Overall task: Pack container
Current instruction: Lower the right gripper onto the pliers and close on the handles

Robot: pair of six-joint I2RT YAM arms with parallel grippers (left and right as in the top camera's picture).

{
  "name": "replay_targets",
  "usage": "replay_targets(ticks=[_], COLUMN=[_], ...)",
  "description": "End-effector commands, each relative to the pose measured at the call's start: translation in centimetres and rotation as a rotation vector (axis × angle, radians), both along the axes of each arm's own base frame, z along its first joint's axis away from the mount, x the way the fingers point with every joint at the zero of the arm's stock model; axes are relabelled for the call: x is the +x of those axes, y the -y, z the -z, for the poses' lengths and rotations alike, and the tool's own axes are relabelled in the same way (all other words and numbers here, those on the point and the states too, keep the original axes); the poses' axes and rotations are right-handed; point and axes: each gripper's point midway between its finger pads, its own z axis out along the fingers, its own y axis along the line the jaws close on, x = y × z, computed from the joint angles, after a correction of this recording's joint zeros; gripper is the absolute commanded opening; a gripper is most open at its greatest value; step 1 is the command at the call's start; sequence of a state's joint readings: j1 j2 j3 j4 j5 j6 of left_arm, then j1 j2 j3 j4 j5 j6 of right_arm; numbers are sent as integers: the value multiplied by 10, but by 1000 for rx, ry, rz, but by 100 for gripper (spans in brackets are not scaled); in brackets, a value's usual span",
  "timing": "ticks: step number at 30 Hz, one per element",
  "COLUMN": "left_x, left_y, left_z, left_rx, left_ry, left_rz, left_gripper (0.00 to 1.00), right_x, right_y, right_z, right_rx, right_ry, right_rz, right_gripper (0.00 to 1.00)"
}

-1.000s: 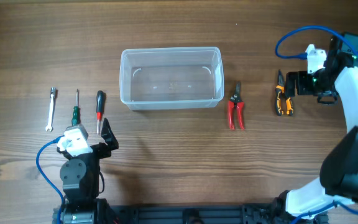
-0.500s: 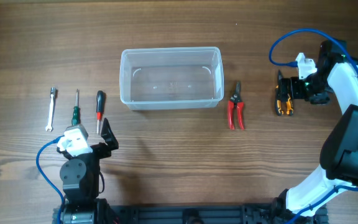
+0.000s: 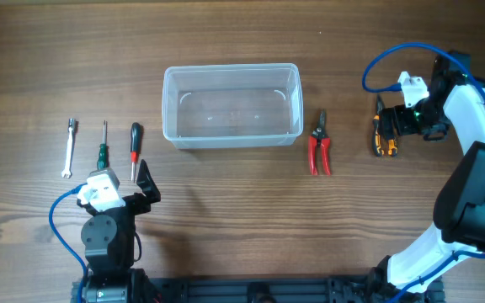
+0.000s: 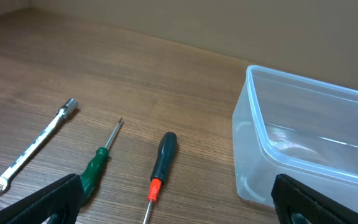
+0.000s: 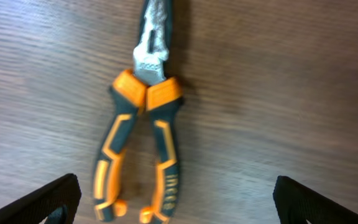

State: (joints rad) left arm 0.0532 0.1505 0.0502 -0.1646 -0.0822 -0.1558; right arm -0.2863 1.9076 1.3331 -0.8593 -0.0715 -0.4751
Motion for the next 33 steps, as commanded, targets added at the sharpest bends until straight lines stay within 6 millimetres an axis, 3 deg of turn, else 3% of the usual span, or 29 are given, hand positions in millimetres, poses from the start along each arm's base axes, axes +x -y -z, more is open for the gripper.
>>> replay_targets(ticks=[1, 7, 16, 20, 27, 33], left_x=[0, 0, 0, 0, 0, 0], left_y=[-1, -1, -1, -1, -1, -1], left_z=[-1, -1, -1, -1, -1, -1], left_rx=[-5, -5, -5, -5, -5, -5], left_ry=[4, 4, 4, 4, 4, 4], left_rz=[-7, -7, -7, -7, -7, -7], left_gripper=[100, 100, 100, 100, 100, 100], right_x=[5, 23, 32, 28, 8, 8], right_y=[19, 20, 9, 7, 2, 2], right_z=[1, -2, 1, 8, 39, 43], right_rx=[-107, -108, -30, -18, 16, 15], right_ry=[3, 78, 122, 94, -31, -34], right_rz=[-58, -59, -10, -11, -38, -47], right_gripper=[100, 100, 100, 100, 100, 100])
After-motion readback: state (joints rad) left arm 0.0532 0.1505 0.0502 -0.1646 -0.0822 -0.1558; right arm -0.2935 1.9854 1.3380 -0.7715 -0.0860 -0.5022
